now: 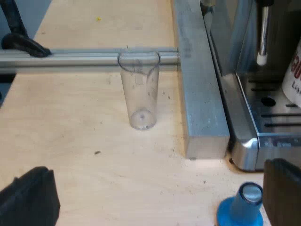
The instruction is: Place mug into machine
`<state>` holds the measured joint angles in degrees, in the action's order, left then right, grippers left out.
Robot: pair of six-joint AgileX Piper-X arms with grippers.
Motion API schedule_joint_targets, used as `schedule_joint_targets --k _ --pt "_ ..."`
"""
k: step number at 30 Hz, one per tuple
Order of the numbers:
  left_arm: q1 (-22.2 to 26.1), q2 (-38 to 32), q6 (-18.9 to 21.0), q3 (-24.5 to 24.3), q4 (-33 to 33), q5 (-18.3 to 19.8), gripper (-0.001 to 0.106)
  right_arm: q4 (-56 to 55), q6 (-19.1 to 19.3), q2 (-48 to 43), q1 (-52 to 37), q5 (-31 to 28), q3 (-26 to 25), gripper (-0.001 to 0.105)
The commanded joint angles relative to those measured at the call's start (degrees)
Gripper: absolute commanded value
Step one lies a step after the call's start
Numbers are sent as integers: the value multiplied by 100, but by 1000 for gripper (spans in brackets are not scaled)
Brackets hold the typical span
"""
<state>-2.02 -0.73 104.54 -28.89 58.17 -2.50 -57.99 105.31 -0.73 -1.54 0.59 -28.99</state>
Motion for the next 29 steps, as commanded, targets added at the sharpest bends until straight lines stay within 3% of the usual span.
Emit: schedule_joint_targets --k 1,29 --pt "4 -783 14 22 -128 -73 89 74 36 -221 -4 10 -35 71" --pt "4 -783 -27 53 -192 -33 89 74 36 -221 -4 10 -35 71"
